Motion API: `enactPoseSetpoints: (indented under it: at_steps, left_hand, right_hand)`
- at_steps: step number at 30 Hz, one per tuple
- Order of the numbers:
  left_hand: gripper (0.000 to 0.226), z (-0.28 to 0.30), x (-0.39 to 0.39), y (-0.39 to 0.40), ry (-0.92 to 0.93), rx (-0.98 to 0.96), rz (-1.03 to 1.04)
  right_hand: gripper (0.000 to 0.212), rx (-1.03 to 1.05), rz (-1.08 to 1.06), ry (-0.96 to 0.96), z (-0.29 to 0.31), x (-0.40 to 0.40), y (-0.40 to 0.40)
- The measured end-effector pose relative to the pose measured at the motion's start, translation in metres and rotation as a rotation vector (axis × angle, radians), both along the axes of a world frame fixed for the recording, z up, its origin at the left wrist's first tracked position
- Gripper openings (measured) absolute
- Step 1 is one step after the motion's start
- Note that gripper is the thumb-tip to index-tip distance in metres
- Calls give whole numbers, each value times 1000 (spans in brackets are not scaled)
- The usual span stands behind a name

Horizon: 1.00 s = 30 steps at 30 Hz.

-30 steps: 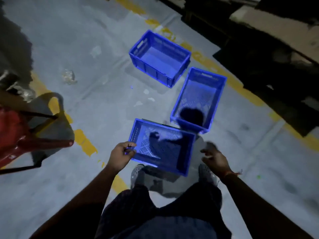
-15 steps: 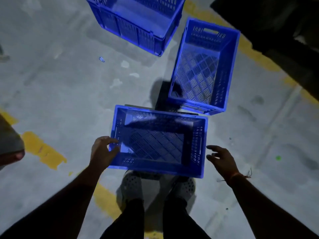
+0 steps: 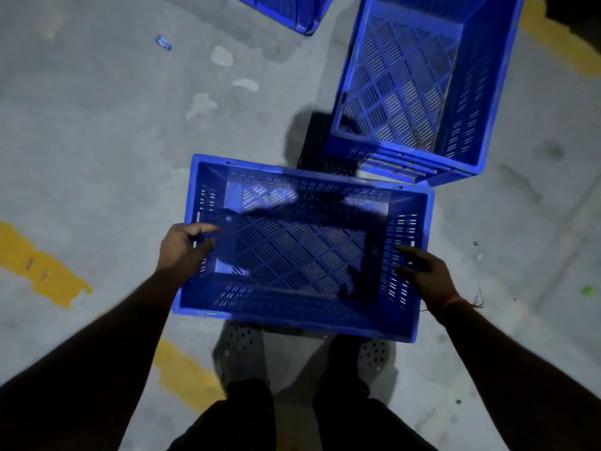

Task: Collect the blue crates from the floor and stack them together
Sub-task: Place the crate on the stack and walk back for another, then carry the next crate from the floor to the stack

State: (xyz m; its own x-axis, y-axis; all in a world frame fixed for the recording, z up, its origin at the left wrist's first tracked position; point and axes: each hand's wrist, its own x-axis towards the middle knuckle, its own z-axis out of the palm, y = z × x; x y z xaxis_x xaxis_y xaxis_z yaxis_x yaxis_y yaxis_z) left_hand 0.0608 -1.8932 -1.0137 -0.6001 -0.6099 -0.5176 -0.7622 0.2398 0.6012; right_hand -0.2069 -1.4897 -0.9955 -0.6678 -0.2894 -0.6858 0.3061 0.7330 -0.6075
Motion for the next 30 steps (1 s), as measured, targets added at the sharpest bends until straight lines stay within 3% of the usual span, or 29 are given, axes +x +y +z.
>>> enactPoseSetpoints:
  at_steps: [6, 17, 23, 30]
  left_hand:
    - [18, 47, -1, -3, 116, 155, 82]
    - [29, 298, -17, 51, 129, 314, 48]
    - [30, 428, -61, 106, 135, 302, -123]
    - [31, 523, -150, 208, 194, 165, -397]
  right_hand:
    - [46, -113, -27, 16, 39, -3, 6]
    - [48, -123, -66, 105, 285, 19, 92]
    - [43, -192, -289, 166, 421, 47, 179]
    - [45, -149, -500, 313, 503, 73, 295]
